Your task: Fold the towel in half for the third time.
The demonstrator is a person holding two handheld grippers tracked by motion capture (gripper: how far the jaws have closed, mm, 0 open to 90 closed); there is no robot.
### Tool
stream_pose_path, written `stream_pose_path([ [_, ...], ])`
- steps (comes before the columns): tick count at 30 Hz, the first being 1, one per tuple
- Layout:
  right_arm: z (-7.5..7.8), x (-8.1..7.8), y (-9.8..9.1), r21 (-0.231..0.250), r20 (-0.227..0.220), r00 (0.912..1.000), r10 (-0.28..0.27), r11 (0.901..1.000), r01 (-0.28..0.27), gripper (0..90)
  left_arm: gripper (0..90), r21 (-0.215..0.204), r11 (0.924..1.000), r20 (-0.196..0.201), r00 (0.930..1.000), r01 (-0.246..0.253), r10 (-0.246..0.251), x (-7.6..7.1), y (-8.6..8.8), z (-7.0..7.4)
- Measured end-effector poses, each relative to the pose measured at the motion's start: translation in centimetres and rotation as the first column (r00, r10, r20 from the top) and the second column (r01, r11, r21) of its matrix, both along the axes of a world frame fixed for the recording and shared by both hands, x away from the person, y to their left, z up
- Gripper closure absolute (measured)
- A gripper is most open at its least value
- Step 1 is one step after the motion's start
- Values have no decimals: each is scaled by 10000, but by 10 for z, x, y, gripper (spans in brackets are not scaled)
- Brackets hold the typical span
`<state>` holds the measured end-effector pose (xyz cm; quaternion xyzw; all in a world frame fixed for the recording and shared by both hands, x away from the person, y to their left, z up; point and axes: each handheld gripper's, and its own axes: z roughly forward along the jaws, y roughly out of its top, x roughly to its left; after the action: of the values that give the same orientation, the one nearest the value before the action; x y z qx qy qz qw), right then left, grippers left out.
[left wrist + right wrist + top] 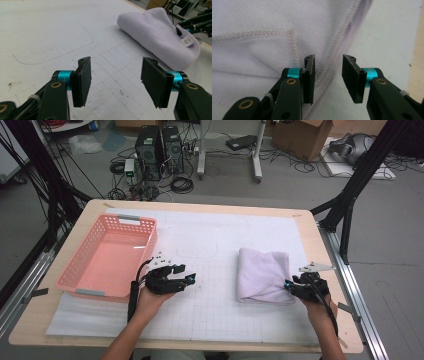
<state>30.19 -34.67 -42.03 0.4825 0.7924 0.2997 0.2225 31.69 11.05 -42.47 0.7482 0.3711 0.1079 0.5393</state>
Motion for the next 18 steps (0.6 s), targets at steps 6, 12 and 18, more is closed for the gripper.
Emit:
stream_pose_path([
  [6,24,-13,8,797,1371,9905,58,9967,-168,617,417,54,10000,-19,10000,-29,29,0,-2,-1],
  [12,34,9,37,922,1570,9860,557,9932,-708,588,418,64,10000,0,10000,0,0,0,-2,-1],
  [18,26,12,60,193,904,9856,1429,9892,-1452,603,417,111,9999,-24,10000,5,-5,-1,-1,-2],
])
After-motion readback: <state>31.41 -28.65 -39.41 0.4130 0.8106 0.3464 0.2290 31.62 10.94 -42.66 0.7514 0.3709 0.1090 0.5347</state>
